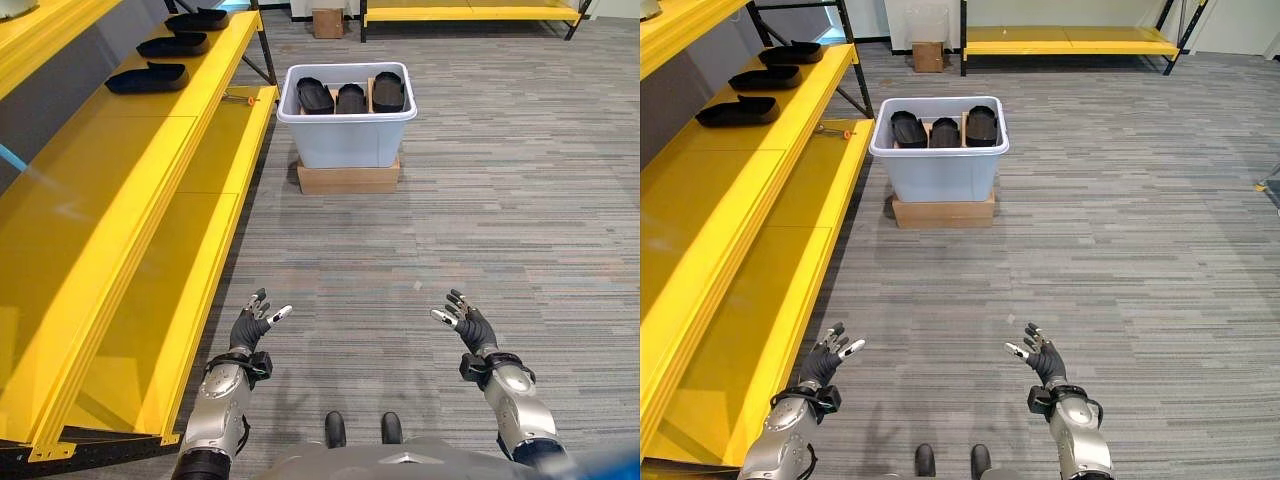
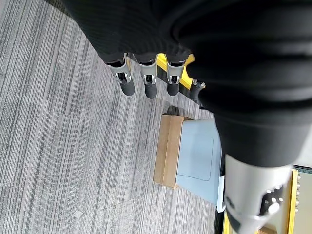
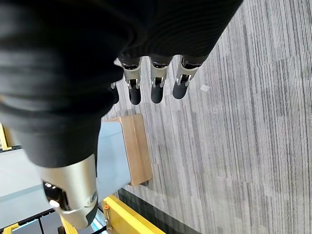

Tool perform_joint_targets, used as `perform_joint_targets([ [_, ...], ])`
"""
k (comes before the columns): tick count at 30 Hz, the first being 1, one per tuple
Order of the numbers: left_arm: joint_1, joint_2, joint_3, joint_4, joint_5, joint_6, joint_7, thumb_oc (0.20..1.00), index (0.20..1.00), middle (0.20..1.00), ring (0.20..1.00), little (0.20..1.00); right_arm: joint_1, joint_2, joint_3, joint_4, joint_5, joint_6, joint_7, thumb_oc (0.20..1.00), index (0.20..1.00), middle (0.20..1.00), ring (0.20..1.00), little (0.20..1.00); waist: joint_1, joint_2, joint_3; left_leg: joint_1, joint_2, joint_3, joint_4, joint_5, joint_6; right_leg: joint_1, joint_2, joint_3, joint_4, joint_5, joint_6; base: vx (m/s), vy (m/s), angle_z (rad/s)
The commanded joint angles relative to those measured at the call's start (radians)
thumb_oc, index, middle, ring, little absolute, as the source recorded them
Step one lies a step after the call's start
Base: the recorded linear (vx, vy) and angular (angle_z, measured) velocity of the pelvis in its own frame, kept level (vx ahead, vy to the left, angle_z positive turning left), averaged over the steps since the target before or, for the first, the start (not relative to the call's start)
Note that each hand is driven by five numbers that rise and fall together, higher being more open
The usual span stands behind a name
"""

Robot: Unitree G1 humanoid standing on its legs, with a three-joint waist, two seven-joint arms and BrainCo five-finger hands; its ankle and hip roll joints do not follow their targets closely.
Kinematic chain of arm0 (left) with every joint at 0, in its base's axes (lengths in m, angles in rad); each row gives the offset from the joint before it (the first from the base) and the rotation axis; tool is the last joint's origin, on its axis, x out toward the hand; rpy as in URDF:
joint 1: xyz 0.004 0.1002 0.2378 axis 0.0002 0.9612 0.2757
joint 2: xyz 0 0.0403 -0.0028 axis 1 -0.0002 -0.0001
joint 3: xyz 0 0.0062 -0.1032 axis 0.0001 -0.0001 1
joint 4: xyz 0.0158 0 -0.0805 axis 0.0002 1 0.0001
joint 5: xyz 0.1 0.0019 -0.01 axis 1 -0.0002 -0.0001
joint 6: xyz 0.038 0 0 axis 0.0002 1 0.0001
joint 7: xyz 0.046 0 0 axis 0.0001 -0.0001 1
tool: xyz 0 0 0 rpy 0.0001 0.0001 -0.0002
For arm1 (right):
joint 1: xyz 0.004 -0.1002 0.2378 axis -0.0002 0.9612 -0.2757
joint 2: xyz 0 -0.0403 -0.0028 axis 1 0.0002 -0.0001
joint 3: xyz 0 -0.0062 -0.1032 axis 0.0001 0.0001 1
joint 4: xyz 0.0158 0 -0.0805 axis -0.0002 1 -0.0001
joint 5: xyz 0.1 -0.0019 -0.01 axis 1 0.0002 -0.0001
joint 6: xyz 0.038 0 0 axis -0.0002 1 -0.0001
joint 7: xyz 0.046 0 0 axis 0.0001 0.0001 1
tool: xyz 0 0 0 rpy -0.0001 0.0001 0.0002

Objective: Move parts from the plastic box to the shelf.

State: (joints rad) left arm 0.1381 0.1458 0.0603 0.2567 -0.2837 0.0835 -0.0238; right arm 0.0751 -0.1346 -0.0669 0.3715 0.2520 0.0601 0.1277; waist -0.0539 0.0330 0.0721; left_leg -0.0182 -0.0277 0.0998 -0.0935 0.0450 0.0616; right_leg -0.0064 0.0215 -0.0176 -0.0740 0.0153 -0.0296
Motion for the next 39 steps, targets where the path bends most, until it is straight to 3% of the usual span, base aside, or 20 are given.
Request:
perform_joint_targets([
  [1,-0.046,0.025,0.015,-0.005,0.002,-0.051,0.005,1.000,1.000,1.000,1.000,1.000,-0.004,0.015,-0.001,-0.044,0.028,-0.037,0.013,1.000,1.000,1.000,1.000,1.000,0.004,0.004,-0.035,0.012,0.117,-0.054,0.006,-0.042,-0.102,-0.031,-0.054,0.037,-0.013,0.055,0.042,0.00,0.000,0.00],
  [30,-0.035,0.033,0.052,-0.009,0.018,-0.052,0.023,1.000,1.000,1.000,1.000,1.000,-0.018,0.019,-0.019,-0.039,0.018,-0.030,-0.009,1.000,1.000,1.000,1.000,1.000,0.012,0.004,-0.024,0.016,0.110,-0.064,0.006,-0.030,-0.112,-0.041,-0.065,0.034,-0.008,0.071,0.039,0.00,0.012,0.00],
  [33,-0.047,0.020,0.062,-0.029,0.000,-0.054,0.020,1.000,1.000,1.000,1.000,1.000,-0.029,0.025,-0.003,-0.042,0.015,-0.036,-0.010,1.000,1.000,1.000,1.000,1.000,0.022,0.014,0.010,0.033,0.087,-0.067,0.006,-0.010,-0.113,-0.084,-0.072,0.064,0.148,0.069,0.031,-0.01,0.284,-0.08],
  [35,-0.047,0.000,0.064,-0.041,0.009,-0.054,0.022,1.000,1.000,1.000,1.000,1.000,-0.020,0.039,-0.008,-0.049,0.023,-0.038,-0.012,1.000,1.000,1.000,1.000,1.000,0.011,0.044,0.044,0.064,0.074,-0.072,0.006,-0.010,-0.110,-0.170,-0.047,0.066,0.347,0.075,0.030,0.00,0.296,-0.21],
  [36,-0.047,0.000,0.064,-0.041,0.009,-0.054,0.022,1.000,1.000,1.000,1.000,1.000,-0.020,0.039,-0.008,-0.049,0.023,-0.038,-0.012,1.000,1.000,1.000,1.000,1.000,0.011,0.043,0.044,0.064,0.073,-0.071,0.006,-0.010,-0.110,-0.172,-0.048,0.066,0.352,0.073,0.030,0.03,0.253,-0.15],
  [37,-0.050,-0.023,0.062,-0.049,-0.007,-0.057,0.021,1.000,1.000,1.000,1.000,1.000,-0.014,0.042,-0.002,-0.058,0.033,-0.042,-0.008,1.000,1.000,1.000,1.000,1.000,-0.007,0.076,0.080,0.097,0.080,-0.066,0.006,-0.015,-0.110,-0.231,-0.007,0.061,0.519,0.073,0.032,0.04,0.255,0.10],
  [38,-0.060,-0.046,0.055,-0.043,-0.029,-0.058,0.021,1.000,1.000,1.000,1.000,1.000,-0.010,0.044,0.007,-0.070,0.040,-0.048,0.000,1.000,1.000,1.000,1.000,1.000,-0.018,0.090,0.102,0.112,0.083,-0.062,0.006,-0.016,-0.112,-0.257,0.029,0.052,0.583,0.058,0.035,0.09,0.264,0.18],
  [39,-0.063,-0.049,0.059,-0.040,-0.029,-0.061,0.021,1.000,1.000,1.000,1.000,1.000,-0.004,0.042,0.010,-0.071,0.041,-0.051,0.001,1.000,1.000,1.000,1.000,1.000,-0.020,0.090,0.108,0.126,0.076,-0.070,0.006,-0.021,-0.113,-0.263,0.024,0.050,0.562,0.050,0.029,0.13,0.135,0.08],
])
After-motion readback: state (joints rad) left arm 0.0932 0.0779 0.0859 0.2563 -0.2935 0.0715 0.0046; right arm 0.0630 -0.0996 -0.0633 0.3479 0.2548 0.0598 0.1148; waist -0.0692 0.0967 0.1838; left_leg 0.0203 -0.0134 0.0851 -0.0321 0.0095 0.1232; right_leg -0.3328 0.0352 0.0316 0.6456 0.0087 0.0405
